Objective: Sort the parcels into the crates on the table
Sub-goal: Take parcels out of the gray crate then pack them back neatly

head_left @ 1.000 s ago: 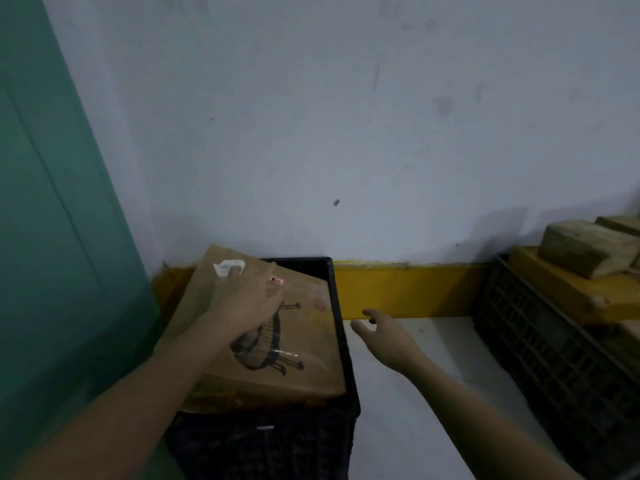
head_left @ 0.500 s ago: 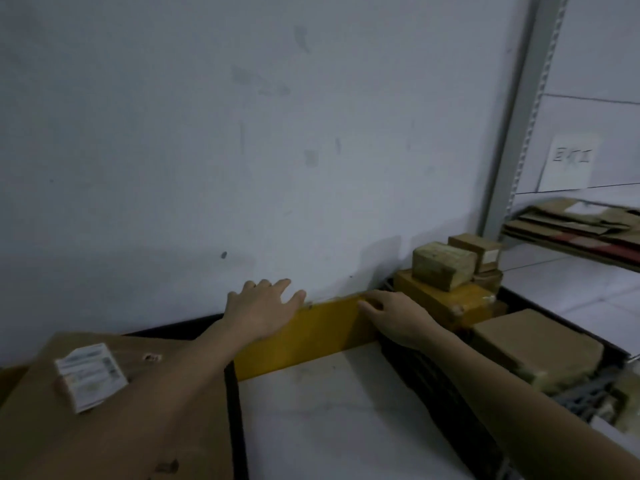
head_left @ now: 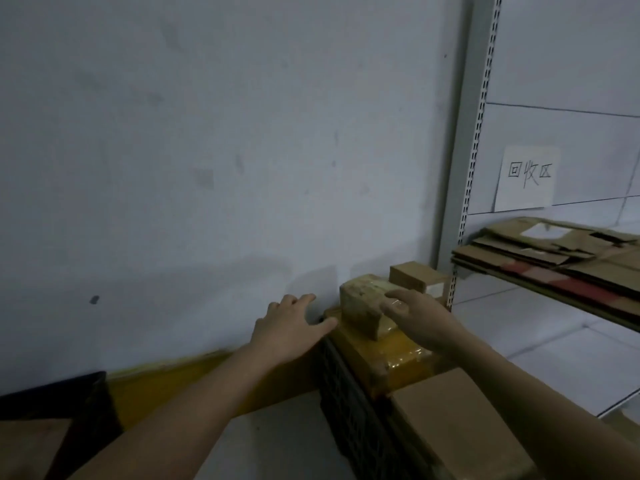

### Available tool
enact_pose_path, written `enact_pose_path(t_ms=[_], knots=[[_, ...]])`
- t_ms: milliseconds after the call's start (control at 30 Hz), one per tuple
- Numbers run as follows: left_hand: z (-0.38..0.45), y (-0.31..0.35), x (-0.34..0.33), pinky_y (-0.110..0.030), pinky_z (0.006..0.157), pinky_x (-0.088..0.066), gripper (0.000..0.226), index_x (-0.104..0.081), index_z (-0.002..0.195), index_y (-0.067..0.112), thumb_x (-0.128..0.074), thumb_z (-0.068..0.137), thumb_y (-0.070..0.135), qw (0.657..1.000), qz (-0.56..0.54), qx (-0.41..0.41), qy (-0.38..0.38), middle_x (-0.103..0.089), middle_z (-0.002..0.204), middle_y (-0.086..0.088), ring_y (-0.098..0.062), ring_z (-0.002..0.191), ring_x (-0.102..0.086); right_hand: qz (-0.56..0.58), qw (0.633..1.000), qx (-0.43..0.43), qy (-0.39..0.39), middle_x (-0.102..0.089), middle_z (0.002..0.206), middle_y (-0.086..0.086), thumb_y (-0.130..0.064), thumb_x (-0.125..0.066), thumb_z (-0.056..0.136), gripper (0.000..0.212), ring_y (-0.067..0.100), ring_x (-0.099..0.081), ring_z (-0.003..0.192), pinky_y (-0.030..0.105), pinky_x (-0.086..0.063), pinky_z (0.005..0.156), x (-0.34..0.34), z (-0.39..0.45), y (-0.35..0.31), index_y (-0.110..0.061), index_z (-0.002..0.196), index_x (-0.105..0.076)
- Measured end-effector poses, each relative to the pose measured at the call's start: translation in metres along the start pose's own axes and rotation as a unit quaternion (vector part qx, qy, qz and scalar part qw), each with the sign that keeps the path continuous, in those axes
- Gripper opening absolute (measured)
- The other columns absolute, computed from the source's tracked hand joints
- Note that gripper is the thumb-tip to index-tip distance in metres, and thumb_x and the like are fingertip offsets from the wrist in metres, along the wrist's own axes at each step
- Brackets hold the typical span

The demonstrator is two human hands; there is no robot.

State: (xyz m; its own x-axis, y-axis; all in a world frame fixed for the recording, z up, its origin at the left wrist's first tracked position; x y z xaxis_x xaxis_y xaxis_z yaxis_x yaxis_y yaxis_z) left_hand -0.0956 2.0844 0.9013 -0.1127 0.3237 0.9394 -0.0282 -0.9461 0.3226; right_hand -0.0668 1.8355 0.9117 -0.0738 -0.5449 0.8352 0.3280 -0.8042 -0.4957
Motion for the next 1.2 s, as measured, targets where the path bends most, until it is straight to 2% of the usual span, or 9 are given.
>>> enact_pose_path(t_ms=[133,233,400,533,633,733,833,1033,1200], knots=[[0.050,0.053,-0.040,-0.053,0.106,-0.038,0.093,-0.019,0.152,0.041,-0.040,0.074,0.087,1.000,-0.014,-0.002,-0.012,-0.026,0.157,0.002,-0.028,0.142,-0.028,-0.010,1.000,-0.010,0.008,-0.066,0.122,-0.001,-0.054,-0.049,0.096,0.050,0.011,-0.062,0.102,0.036,-0.054,0.089,0.020,0.036,0.071,-0.024,0.135,-0.056],[0.077,0.086,-0.060,-0.052,0.111,-0.034,0.099,-0.014,0.153,0.040,-0.044,0.071,0.087,0.999,-0.037,-0.004,-0.017,-0.019,0.158,0.005,-0.028,0.143,-0.023,-0.027,0.999,-0.023,0.016,-0.060,0.133,0.002,-0.050,-0.052,0.096,0.046,0.018,-0.057,0.114,0.042,-0.051,0.094,0.036,0.065,0.112,-0.025,0.134,-0.056],[0.113,0.119,-0.077,-0.050,0.111,-0.031,0.092,-0.017,0.152,0.042,-0.055,0.077,0.077,0.999,-0.041,-0.008,-0.003,-0.013,0.158,0.005,-0.029,0.145,-0.015,-0.050,0.997,-0.056,0.000,-0.041,0.149,0.012,-0.057,-0.051,0.094,0.062,0.034,-0.037,0.136,0.052,-0.040,0.108,0.045,0.107,0.152,-0.025,0.147,-0.042],[0.138,0.136,-0.086,-0.058,0.112,-0.029,0.090,-0.014,0.151,0.049,-0.056,0.077,0.078,0.999,-0.031,0.014,-0.018,-0.005,0.161,0.004,-0.036,0.147,-0.008,-0.057,0.996,-0.074,-0.009,-0.033,0.152,0.013,-0.065,-0.051,0.090,0.074,0.039,-0.028,0.140,0.054,-0.035,0.108,0.039,0.131,0.173,-0.027,0.150,-0.034],[0.149,0.144,-0.095,-0.062,0.115,-0.014,0.093,-0.009,0.152,0.050,-0.051,0.076,0.082,0.998,0.024,0.013,-0.053,0.004,0.165,0.001,-0.040,0.149,0.003,-0.041,0.996,-0.073,-0.031,-0.032,0.152,0.015,-0.068,-0.055,0.086,0.079,0.041,-0.032,0.138,0.055,-0.037,0.107,0.028,0.145,0.185,-0.029,0.151,-0.030],[0.159,0.146,-0.103,-0.065,0.116,-0.008,0.094,-0.007,0.153,0.049,-0.052,0.076,0.081,0.996,0.043,0.014,-0.083,0.009,0.165,-0.001,-0.041,0.148,0.014,-0.027,0.996,-0.064,-0.052,-0.037,0.146,0.014,-0.073,-0.057,0.081,0.082,0.039,-0.043,0.129,0.053,-0.044,0.102,0.018,0.161,0.194,-0.035,0.149,-0.029],[0.163,0.146,-0.110,-0.065,0.116,-0.014,0.094,-0.012,0.152,0.046,-0.060,0.076,0.073,0.997,0.048,0.006,-0.066,0.006,0.165,0.000,-0.040,0.148,0.013,-0.006,0.996,-0.057,-0.065,-0.043,0.136,0.013,-0.074,-0.057,0.080,0.080,0.028,-0.056,0.100,0.037,-0.051,0.081,0.011,0.173,0.200,-0.037,0.146,-0.031],[0.164,0.140,-0.118,-0.066,0.114,-0.016,0.089,-0.018,0.148,0.049,-0.063,0.074,0.070,0.999,0.033,0.006,-0.031,-0.001,0.163,0.003,-0.036,0.148,0.009,0.002,0.999,-0.033,-0.030,-0.040,0.110,0.001,-0.070,-0.060,0.080,0.072,0.019,-0.051,0.079,0.029,-0.041,0.063,0.001,0.178,0.199,-0.037,0.140,-0.038],[0.163,0.133,-0.116,-0.064,0.114,-0.018,0.080,-0.022,0.144,0.053,-0.065,0.078,0.065,1.000,0.000,0.004,-0.022,-0.002,0.163,0.010,-0.032,0.149,0.009,0.036,0.999,-0.023,0.011,-0.039,0.106,-0.001,-0.067,-0.063,0.080,0.073,0.009,-0.046,0.073,0.019,-0.034,0.054,0.004,0.173,0.191,-0.034,0.141,-0.042]])
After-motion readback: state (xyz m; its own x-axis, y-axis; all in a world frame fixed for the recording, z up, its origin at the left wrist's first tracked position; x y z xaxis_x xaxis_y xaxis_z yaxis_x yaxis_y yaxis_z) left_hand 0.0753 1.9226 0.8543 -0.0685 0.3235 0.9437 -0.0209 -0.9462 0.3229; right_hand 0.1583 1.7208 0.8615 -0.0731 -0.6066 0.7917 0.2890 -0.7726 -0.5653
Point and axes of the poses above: each hand's wrist, its own z-axis towards the middle knuckle, its own x-axis out of the back of the hand, y = z × x, the point moved 2 cm from there along z, towards the middle knuckle
